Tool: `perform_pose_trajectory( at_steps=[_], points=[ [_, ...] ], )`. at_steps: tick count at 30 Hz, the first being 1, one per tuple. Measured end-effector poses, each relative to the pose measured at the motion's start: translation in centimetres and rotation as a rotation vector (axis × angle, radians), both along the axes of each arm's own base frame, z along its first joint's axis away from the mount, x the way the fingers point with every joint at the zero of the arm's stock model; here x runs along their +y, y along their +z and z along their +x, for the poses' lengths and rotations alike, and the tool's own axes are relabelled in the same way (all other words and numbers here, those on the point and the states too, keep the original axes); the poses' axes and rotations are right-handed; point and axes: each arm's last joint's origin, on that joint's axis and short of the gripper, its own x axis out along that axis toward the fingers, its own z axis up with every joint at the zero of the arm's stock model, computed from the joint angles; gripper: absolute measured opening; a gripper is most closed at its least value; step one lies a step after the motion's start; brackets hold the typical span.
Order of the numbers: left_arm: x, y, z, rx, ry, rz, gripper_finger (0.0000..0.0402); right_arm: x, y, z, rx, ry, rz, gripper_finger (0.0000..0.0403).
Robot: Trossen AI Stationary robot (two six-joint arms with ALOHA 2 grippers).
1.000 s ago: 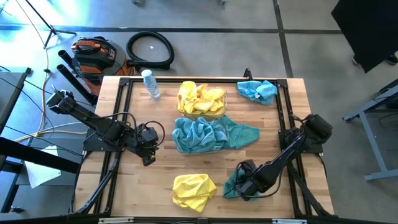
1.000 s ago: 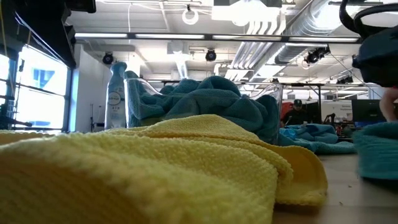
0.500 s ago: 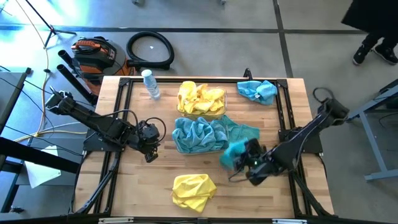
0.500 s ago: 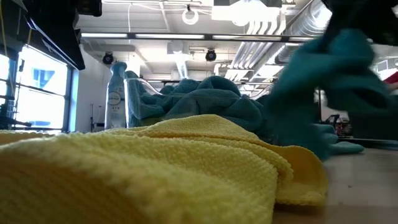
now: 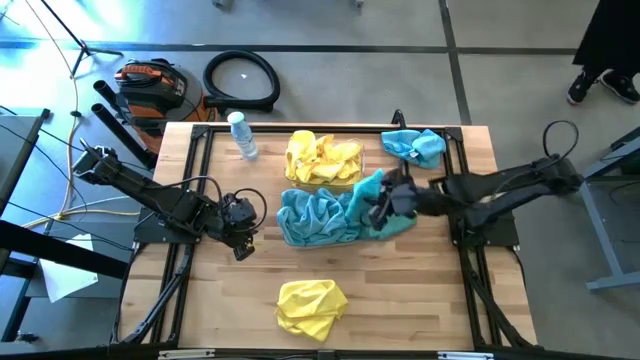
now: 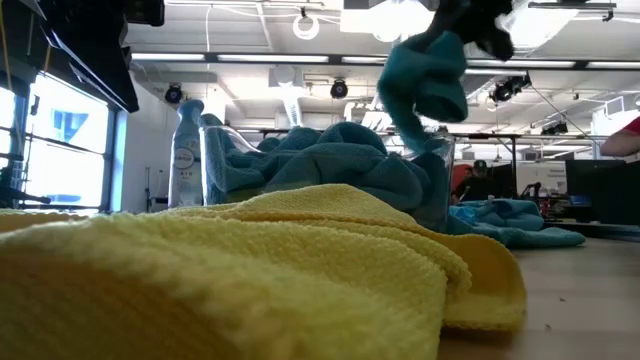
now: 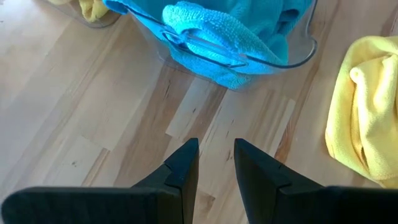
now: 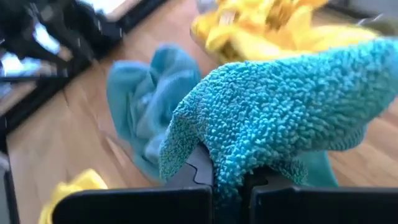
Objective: Sort microfiber towel by color & place in baskets
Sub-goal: Put the blue microfiber cloth into the bottom transparent bin
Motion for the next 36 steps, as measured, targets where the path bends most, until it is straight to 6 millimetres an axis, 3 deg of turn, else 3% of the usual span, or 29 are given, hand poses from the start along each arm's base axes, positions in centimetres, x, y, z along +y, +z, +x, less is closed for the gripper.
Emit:
perform_pose_trajectory(
  at_steps=[6,16,23,36],
  points=[
    [0.0,0.0,0.0,0.0,0.002,-0.001,0.0091,-1.8,-2.4,2.3,0.137,0.153,0.041,0.0001],
    [0.9,0.0,0.3,-0.003,0.052,0.009,0.0091,-3.0,-5.9,7.3,0.108,0.354,0.022,0.0001],
    [1.1,0.0,0.4,0.002,0.049,0.018,0.0091,-2.3,-8.5,8.3,0.228,0.545,-0.098,0.0001],
    [1.0,0.0,0.3,0.018,0.009,0.023,0.0091,-2.9,-12.2,9.3,0.363,0.571,-0.073,0.0]
  ],
)
